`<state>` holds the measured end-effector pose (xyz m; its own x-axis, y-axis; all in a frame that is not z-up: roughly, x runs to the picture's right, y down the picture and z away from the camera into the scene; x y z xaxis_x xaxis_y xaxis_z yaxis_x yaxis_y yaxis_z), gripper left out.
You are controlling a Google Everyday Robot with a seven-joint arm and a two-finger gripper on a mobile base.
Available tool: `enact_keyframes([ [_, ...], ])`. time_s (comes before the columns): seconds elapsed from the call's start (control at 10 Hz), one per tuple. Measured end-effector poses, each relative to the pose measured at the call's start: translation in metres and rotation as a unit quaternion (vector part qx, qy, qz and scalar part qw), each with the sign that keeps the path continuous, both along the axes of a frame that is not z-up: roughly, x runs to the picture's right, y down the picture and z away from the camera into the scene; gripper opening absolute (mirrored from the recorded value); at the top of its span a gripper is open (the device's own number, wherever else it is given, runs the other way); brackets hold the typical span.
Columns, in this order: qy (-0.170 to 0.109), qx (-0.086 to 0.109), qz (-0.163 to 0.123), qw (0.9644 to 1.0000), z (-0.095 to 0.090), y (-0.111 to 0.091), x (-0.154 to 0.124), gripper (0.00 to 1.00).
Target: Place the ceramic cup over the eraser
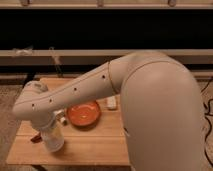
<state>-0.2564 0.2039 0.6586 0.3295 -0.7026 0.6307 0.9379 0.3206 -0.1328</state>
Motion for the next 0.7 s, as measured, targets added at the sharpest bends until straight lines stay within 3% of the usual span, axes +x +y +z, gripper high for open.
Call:
enact_keyframes([
  [0.1, -0.018, -0.005, 0.003, 0.9998, 0.004, 0.002, 0.001, 0.79],
  [0.4, -0.052, -0.019, 0.011, 0.9984, 0.003, 0.007, 0.0, 0.8],
  [0.7, -0.083, -0.023, 0.028, 0.9959, -0.011, -0.001, 0.001, 0.8],
])
